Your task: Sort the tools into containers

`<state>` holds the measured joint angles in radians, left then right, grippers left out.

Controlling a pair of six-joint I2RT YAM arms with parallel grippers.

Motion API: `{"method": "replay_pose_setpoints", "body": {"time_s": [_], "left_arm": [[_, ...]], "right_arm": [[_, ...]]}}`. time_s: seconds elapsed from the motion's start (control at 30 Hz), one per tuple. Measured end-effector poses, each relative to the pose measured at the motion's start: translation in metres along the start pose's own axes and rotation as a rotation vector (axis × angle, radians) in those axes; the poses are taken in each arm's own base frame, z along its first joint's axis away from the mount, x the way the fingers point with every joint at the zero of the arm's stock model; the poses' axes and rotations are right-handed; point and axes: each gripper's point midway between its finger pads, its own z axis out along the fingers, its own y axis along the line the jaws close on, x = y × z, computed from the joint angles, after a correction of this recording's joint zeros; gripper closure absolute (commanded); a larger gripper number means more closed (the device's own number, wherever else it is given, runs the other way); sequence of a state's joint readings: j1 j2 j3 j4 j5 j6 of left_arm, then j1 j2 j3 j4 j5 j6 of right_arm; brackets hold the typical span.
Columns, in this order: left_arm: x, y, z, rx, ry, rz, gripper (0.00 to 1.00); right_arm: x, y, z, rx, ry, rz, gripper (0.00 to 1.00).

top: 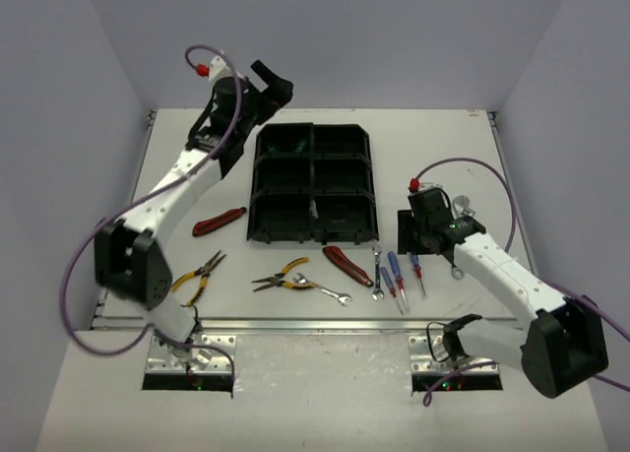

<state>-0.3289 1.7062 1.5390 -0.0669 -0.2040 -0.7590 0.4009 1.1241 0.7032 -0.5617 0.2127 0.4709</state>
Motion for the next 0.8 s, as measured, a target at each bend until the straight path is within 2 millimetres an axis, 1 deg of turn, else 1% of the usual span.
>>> {"method": "replay_pose_setpoints", "body": {"time_s": [0.07, 0.1, 0.17, 0.2, 0.23, 0.3, 0.33, 0.37, 0.47, 0.5, 0.57, 0.6, 0.67, 0.73, 0.8], "left_arm": [[-0.025, -0.02, -0.058, 0.09, -0.04, 0.012, 0.0], [-0.034, -0.029, -0.084, 0.137, -0.062, 0.017, 0.0], [-0.048, -0.041, -0.132, 0.232, -0.107, 0.025, 0.0], [-0.049, -0.041, -0.152, 0.271, -0.122, 0.03, 0.0], [-0.041, -0.032, -0.166, 0.282, -0.114, 0.038, 0.0], [-0.015, -0.005, -0.184, 0.271, -0.068, 0.063, 0.0], [-0.002, 0.009, -0.19, 0.26, -0.042, 0.075, 0.0], [0.012, 0.022, -0.192, 0.24, -0.006, 0.086, 0.0], [0.045, 0.047, -0.191, 0.206, 0.095, 0.122, 0.0], [0.059, 0.057, -0.189, 0.186, 0.142, 0.134, 0.0], [0.083, 0.076, -0.189, 0.145, 0.224, 0.151, 0.0], [0.09, 0.081, -0.19, 0.137, 0.251, 0.158, 0.0], [0.098, 0.084, -0.194, 0.139, 0.284, 0.166, 0.0], [0.1, 0.08, -0.198, 0.161, 0.296, 0.167, 0.0], [0.105, 0.071, -0.201, 0.201, 0.307, 0.169, 0.0]], "right_arm": [[0.009, -0.009, 0.012, 0.035, 0.057, 0.014, 0.54], [0.013, -0.013, 0.017, 0.049, 0.079, 0.021, 0.58], [0.021, -0.022, 0.025, 0.07, 0.12, 0.034, 0.59], [0.024, -0.026, 0.028, 0.076, 0.136, 0.04, 0.59], [0.026, -0.029, 0.032, 0.079, 0.145, 0.044, 0.6], [0.028, -0.032, 0.039, 0.082, 0.162, 0.049, 0.63], [0.029, -0.034, 0.043, 0.083, 0.172, 0.047, 0.64], [0.032, -0.033, 0.048, 0.082, 0.187, 0.044, 0.65], [0.045, -0.032, 0.063, 0.083, 0.249, 0.03, 0.69], [0.05, -0.032, 0.067, 0.084, 0.271, 0.026, 0.74], [0.05, -0.031, 0.072, 0.08, 0.281, 0.025, 0.84], [0.048, -0.03, 0.074, 0.078, 0.274, 0.026, 0.88], [0.045, -0.03, 0.075, 0.079, 0.272, 0.024, 0.97], [0.043, -0.031, 0.075, 0.084, 0.266, 0.023, 1.0], [0.042, -0.033, 0.073, 0.096, 0.259, 0.021, 1.0]]}}
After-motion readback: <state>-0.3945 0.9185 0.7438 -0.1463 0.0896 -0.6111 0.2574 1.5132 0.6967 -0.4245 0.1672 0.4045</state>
